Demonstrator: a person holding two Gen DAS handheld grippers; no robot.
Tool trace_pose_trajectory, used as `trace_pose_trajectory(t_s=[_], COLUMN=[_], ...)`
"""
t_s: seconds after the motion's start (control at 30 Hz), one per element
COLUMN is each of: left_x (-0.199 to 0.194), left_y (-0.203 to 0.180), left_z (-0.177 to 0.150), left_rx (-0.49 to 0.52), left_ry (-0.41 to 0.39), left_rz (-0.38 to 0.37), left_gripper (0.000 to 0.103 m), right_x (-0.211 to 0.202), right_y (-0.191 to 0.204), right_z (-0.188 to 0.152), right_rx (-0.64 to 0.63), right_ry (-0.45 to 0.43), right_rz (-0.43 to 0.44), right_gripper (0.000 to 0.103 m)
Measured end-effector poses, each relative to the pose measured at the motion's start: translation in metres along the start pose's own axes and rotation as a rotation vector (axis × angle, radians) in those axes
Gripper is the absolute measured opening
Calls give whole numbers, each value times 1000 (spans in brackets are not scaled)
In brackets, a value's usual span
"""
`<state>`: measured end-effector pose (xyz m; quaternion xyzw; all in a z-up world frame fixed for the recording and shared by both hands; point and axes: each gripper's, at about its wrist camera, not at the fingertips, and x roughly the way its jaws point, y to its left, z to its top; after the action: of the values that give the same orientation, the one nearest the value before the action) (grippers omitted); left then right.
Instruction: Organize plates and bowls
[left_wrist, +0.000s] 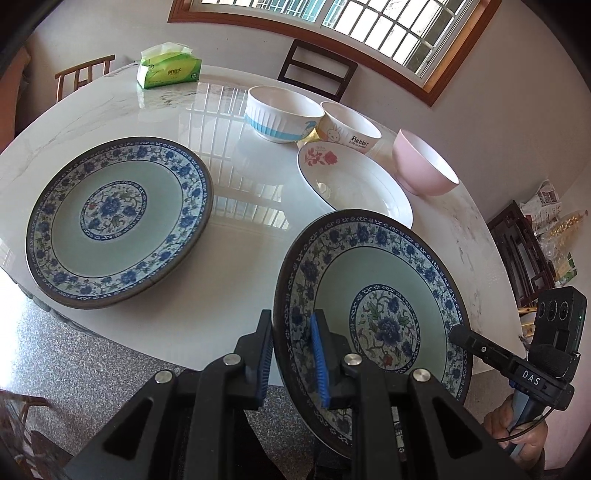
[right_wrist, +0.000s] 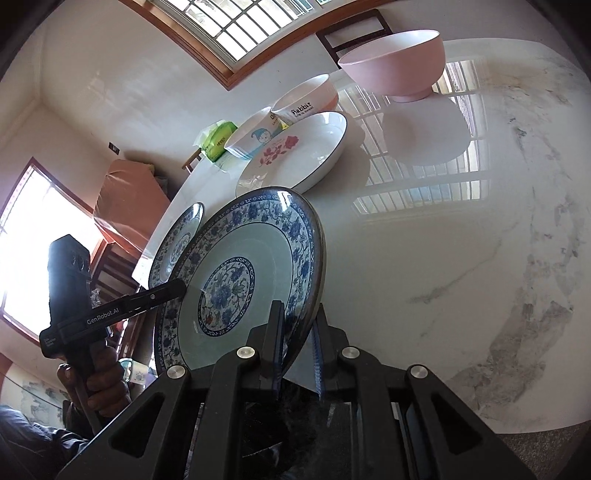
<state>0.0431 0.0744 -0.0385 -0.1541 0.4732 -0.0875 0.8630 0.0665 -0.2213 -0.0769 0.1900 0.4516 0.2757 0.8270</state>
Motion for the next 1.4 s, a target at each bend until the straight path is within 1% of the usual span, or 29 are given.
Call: trace_pose_trajectory(t_s=[0.23,0.37,0.63,0.87,1.1,1.4], left_x=[-30,-45,-58,-55,-50,-39], left_y=[40,62,113,154,177,195], left_z=[14,22,32,42,53,63], left_rx=[-56,-84,-162,-225,-253,-273], left_ry=[-72,-109,-145,-150,-154,-144], left_rz=[48,90,151,183,203,214], left_gripper=[20,20,20,20,21,21], right_x=[21,39,88,129,161,167], right_y=[37,62,109,139,157,164], right_z=[15,26,47,58,69,65], right_rx=[-76,-124,-202,-251,-281,-297], right_ry=[22,34,85,135,168,180], right_rz=[32,57,86,84,81,59], right_gripper=[15,15,16,17,17,18])
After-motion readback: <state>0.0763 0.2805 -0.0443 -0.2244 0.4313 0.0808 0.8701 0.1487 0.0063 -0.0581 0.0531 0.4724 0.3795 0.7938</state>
